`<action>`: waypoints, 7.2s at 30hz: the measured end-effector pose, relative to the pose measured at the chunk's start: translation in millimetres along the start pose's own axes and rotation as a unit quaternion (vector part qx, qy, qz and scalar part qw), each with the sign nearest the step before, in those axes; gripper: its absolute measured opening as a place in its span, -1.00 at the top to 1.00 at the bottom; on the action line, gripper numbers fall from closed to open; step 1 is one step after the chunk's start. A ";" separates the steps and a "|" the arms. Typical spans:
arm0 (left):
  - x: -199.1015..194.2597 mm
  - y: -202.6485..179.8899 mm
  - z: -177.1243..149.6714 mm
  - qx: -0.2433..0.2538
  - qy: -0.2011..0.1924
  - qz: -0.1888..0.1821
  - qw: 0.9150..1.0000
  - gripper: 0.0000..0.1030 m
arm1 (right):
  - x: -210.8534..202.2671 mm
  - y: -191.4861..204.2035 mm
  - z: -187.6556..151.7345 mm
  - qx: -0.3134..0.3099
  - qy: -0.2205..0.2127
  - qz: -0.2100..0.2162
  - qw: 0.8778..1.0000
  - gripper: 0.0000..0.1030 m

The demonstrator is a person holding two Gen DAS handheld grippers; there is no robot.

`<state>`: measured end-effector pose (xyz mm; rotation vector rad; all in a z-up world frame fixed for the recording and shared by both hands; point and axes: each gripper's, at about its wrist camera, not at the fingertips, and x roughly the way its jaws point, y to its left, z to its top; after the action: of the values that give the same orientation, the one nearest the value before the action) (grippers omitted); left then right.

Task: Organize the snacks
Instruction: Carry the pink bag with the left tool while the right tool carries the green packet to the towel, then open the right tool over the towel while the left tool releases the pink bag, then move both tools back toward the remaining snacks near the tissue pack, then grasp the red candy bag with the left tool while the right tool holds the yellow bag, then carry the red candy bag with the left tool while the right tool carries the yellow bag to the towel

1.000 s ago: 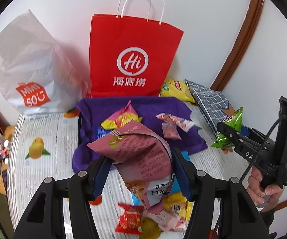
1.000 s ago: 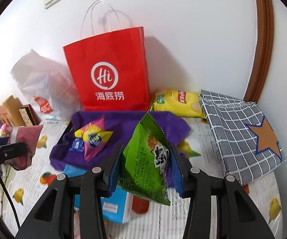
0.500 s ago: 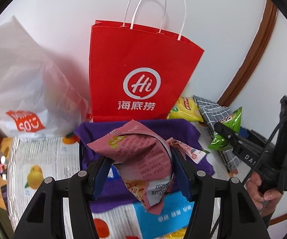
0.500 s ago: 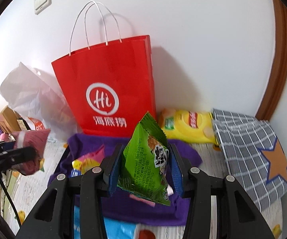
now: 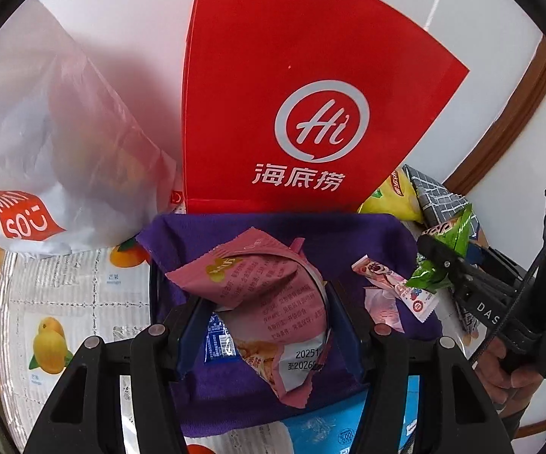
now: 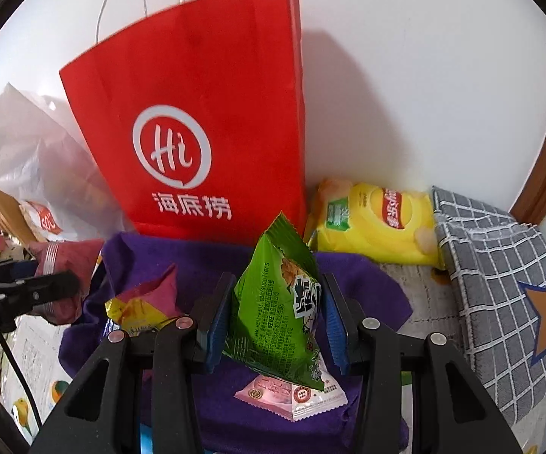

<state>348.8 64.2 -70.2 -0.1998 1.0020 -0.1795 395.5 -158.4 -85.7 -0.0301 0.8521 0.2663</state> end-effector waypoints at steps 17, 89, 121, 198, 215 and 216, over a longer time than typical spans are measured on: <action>6.4 8.7 0.9 -0.008 0.010 0.005 1.000 -0.12 | 10.6 -28.3 -4.2 0.023 0.015 -0.005 1.000 0.13; -49.6 -65.4 -18.6 0.090 -0.039 -0.018 0.995 -0.39 | -97.0 -28.2 -33.1 0.060 -0.004 -0.086 0.995 -0.45; -161.1 -60.6 -116.0 0.048 -0.069 0.022 0.996 -0.39 | -183.2 4.8 -140.2 0.042 -0.025 -0.030 0.998 -0.51; -10.0 -31.9 -224.8 0.054 0.076 0.105 0.990 0.00 | -131.1 7.4 -245.9 0.012 0.031 0.006 0.999 0.17; -60.0 -27.9 -234.6 0.007 0.067 0.057 0.996 0.27 | -151.2 7.1 -247.2 0.020 0.009 0.008 1.000 0.17; -64.9 -30.5 -235.4 0.009 0.064 0.056 0.996 0.27 | -153.0 6.5 -246.9 0.022 0.007 0.008 1.000 0.17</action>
<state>113.2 30.6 -132.9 -0.1164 1.1354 -0.1000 115.3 -218.5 -133.9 0.0148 0.8730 0.2627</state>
